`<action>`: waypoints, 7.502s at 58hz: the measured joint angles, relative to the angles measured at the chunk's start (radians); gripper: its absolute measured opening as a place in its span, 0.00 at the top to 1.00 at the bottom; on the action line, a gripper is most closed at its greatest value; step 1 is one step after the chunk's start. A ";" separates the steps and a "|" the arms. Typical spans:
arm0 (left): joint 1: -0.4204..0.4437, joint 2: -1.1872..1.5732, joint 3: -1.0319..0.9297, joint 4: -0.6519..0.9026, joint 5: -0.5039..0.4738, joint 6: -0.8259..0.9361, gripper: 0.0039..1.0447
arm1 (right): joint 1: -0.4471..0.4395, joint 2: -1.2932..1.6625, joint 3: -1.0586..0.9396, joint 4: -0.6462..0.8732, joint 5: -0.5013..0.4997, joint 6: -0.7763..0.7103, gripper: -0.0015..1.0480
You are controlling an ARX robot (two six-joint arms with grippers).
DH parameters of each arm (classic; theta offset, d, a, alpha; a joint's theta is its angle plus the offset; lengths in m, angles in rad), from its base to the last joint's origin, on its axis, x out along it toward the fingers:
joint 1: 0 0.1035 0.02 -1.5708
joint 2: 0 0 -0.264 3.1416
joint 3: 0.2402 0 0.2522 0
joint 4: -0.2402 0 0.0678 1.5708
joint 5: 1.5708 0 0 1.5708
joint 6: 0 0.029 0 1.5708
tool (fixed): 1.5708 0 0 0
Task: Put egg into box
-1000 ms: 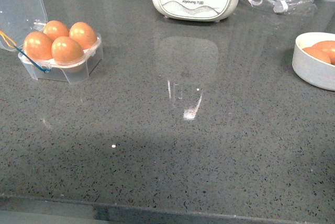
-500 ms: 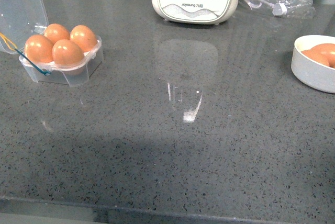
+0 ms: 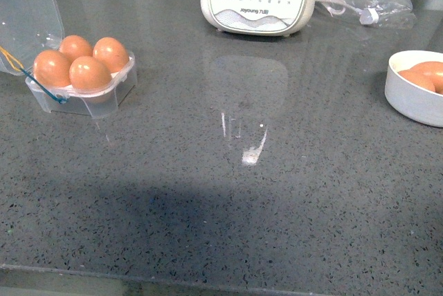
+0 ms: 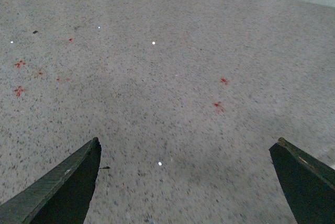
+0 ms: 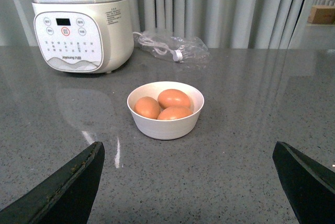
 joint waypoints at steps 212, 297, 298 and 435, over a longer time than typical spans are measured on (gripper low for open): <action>-0.273 -1.127 -0.895 0.065 -0.033 -0.014 0.97 | 0.000 0.000 0.000 0.000 0.000 0.000 0.07; -0.273 -1.615 -0.922 -0.365 -0.033 -0.016 0.95 | 0.000 0.000 0.000 0.000 0.000 0.000 0.07; -0.273 -1.615 -0.922 -0.366 -0.033 -0.016 0.90 | 0.000 0.000 0.000 0.000 0.000 0.000 0.07; -0.273 -1.615 -0.922 -0.366 -0.033 -0.015 0.06 | 0.000 0.000 0.000 0.000 0.000 0.000 0.07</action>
